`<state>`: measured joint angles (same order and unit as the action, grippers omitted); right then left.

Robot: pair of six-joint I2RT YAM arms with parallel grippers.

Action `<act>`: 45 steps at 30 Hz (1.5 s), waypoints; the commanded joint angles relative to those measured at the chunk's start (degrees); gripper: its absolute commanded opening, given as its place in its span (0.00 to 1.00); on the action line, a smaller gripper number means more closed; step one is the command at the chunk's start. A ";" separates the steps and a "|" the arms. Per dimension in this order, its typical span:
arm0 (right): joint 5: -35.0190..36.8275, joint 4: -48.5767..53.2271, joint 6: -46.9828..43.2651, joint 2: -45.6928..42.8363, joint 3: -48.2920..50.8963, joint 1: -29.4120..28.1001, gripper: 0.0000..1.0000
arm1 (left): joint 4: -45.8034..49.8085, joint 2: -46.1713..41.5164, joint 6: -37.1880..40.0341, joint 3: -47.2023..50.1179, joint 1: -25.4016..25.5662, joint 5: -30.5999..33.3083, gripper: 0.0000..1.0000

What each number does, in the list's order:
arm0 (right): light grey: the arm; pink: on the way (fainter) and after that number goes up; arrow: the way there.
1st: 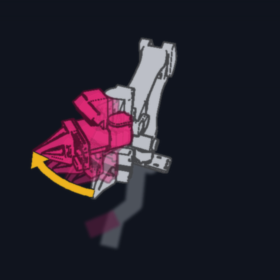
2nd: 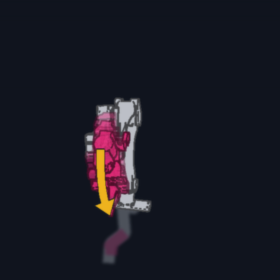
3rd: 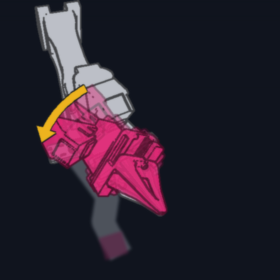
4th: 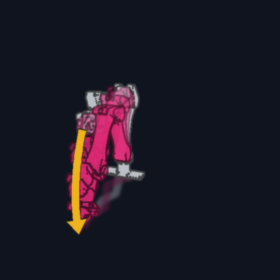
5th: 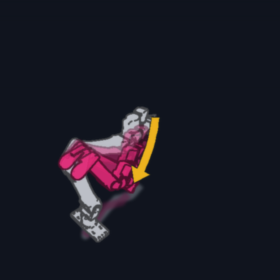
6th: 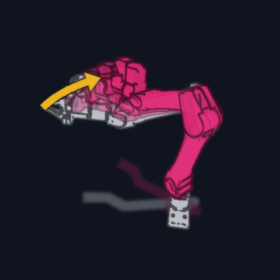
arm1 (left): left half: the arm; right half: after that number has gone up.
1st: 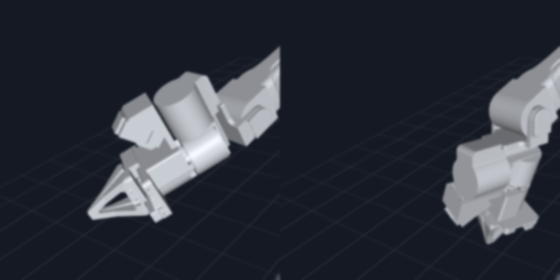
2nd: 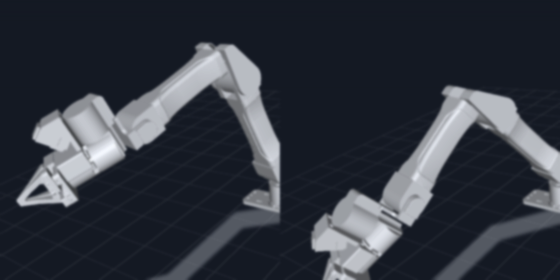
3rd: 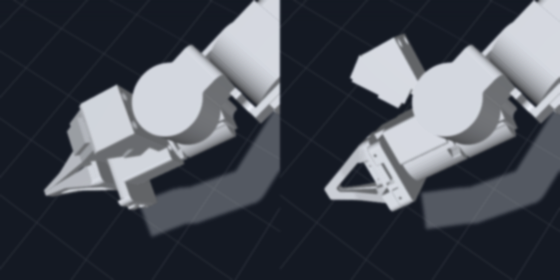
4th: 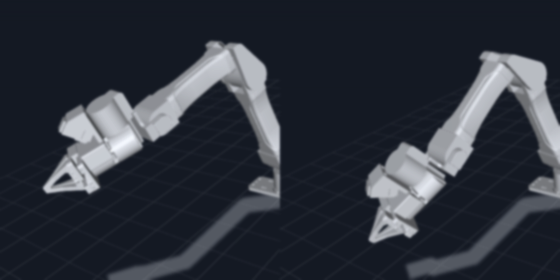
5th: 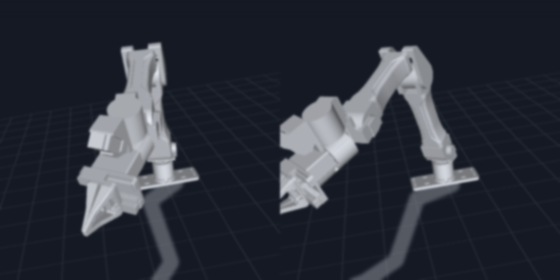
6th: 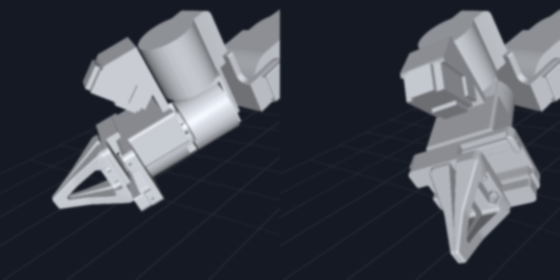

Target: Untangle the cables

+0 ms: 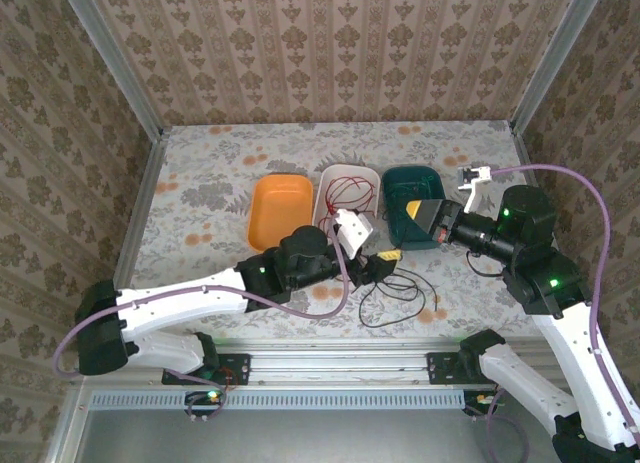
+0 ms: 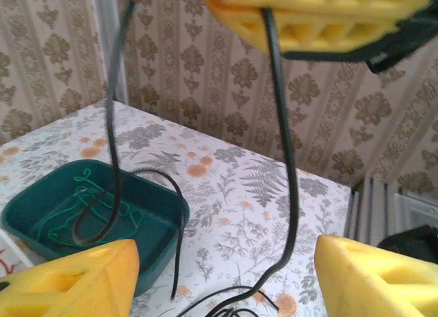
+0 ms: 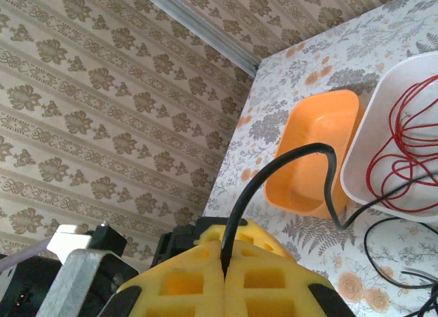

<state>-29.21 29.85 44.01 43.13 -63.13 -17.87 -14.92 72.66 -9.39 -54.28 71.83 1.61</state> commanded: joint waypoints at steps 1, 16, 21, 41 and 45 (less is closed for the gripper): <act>-2.08 -1.94 1.16 -0.08 0.07 0.22 0.00 | 0.48 2.50 0.23 -2.30 0.76 -4.83 0.71; 2.35 3.40 -0.32 -1.54 0.92 0.46 0.00 | -0.10 6.83 -0.37 -8.40 0.48 2.18 0.00; 7.79 6.55 -0.42 -3.31 4.02 0.56 0.40 | 5.66 2.64 -0.48 -13.73 0.00 7.89 0.00; 11.77 10.76 -2.18 -7.54 9.43 0.67 0.68 | 27.26 -3.80 -5.76 -19.85 -28.59 10.34 0.00; 10.72 10.61 -2.61 -7.19 9.33 0.66 0.67 | 24.52 -3.41 -4.61 -14.22 -33.08 8.68 0.00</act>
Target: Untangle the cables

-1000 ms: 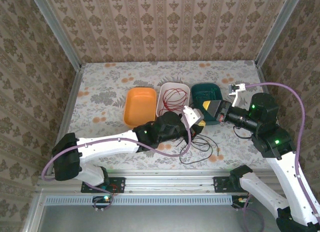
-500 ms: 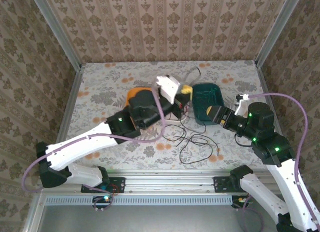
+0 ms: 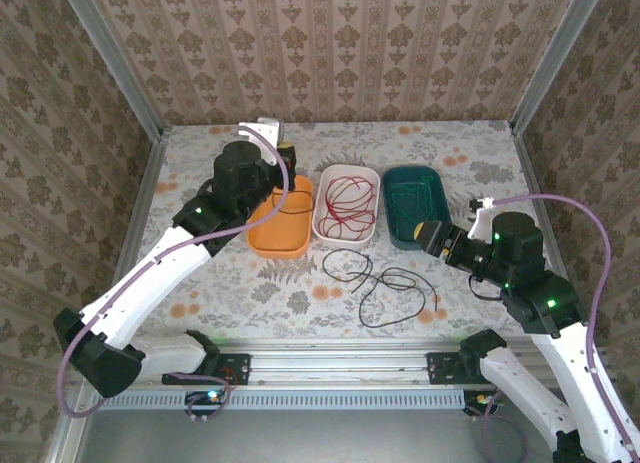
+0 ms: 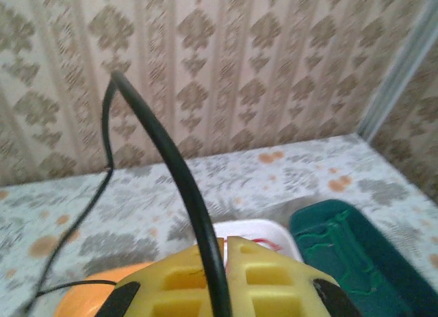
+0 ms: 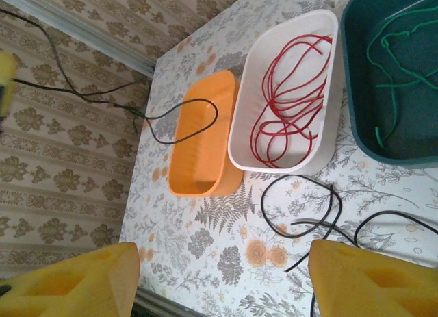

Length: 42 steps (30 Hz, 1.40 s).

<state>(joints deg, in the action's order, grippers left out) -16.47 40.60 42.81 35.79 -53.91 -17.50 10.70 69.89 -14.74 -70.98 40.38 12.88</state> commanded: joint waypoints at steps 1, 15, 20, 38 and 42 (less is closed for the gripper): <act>-2.25 -0.21 -1.50 0.16 0.00 0.27 0.67 | -2.10 -0.44 0.70 4.49 -2.44 -2.94 0.00; -3.44 0.88 -2.46 -0.44 0.26 0.33 0.65 | -6.58 10.27 -5.99 18.77 -4.19 -3.47 0.04; -3.66 1.59 -2.86 -0.81 0.21 0.30 0.65 | -2.79 14.99 -8.82 16.29 -4.98 2.62 0.34; -2.36 2.86 -3.78 -1.27 0.74 0.32 0.65 | 4.92 14.48 -8.54 6.19 -0.41 7.58 0.69; -0.09 4.35 -3.09 -0.98 1.71 0.36 0.65 | 2.93 11.30 -6.15 9.94 6.05 1.40 0.71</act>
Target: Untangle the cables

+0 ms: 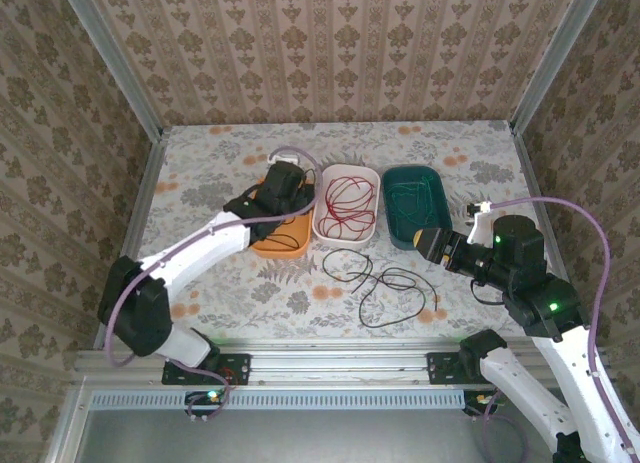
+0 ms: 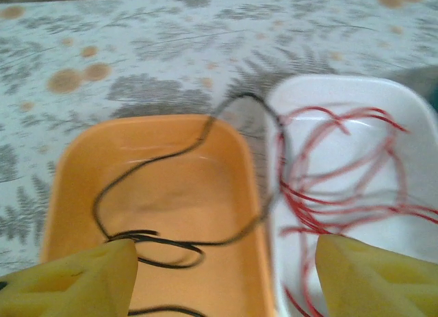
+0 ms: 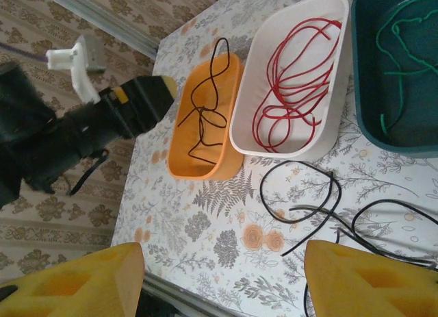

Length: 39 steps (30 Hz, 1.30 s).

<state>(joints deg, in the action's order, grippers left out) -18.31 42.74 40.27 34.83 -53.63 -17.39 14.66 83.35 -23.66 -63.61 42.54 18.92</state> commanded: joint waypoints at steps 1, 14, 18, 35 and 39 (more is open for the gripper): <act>1.78 2.41 -0.29 0.27 2.10 0.31 0.65 | -1.69 -2.60 3.34 3.59 5.80 -6.21 0.72; 0.10 4.28 1.13 3.56 6.39 2.09 0.65 | -6.95 17.53 14.74 -3.82 24.63 -26.89 0.73; -1.26 5.10 0.45 3.25 5.69 3.68 0.65 | -6.90 25.18 16.86 -8.85 25.05 -24.21 0.72; -1.99 6.58 0.11 1.08 8.23 6.76 0.64 | -12.59 11.58 16.64 -6.75 29.08 -14.88 0.00; -1.65 5.49 0.84 1.12 8.79 7.27 0.64 | -15.43 2.04 16.64 -3.94 29.04 -14.33 0.00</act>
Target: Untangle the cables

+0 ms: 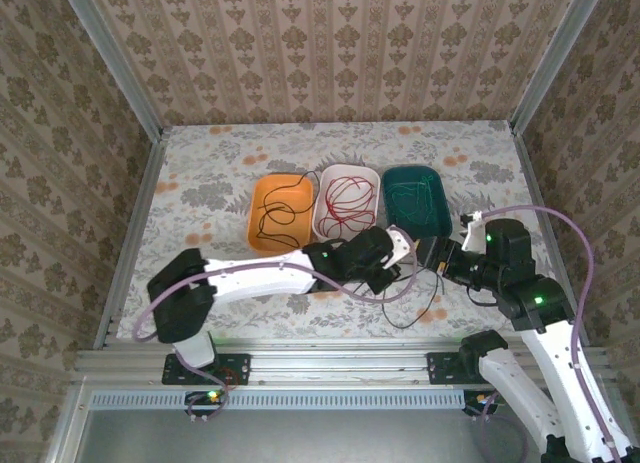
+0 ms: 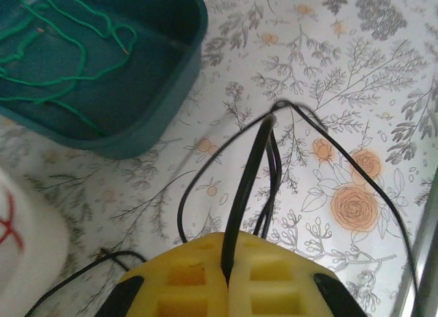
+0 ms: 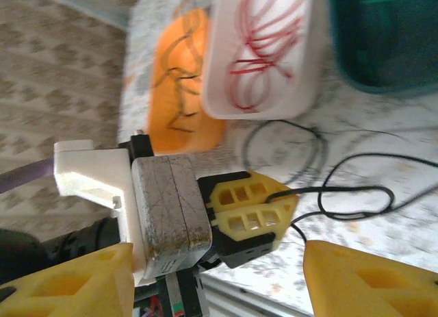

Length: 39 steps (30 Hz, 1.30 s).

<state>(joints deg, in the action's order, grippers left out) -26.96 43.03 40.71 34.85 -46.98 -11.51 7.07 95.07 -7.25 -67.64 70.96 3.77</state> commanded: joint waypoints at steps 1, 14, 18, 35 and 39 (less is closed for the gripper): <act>6.96 4.99 0.48 1.10 2.24 1.49 0.64 | -8.27 -11.63 0.37 0.60 0.59 1.46 0.00; 7.49 4.28 0.42 0.65 1.81 1.98 0.63 | 1.74 -30.67 -0.08 4.21 -8.31 16.74 0.00; 5.78 3.76 -0.42 1.23 1.72 1.97 0.63 | 3.84 -34.82 -2.51 6.03 -14.96 23.30 0.00; 2.89 3.83 -2.45 1.82 0.40 1.93 0.62 | 4.07 -35.98 -6.12 12.67 -36.25 14.84 0.00; 0.50 2.68 -3.35 2.06 0.31 1.93 0.62 | 4.49 -37.69 -7.73 10.55 -35.98 8.36 0.00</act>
<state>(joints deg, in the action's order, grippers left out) -23.49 45.89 38.98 36.77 -44.91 -9.89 11.35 59.24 -12.51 -54.76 34.83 18.09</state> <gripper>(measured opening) 0.625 0.053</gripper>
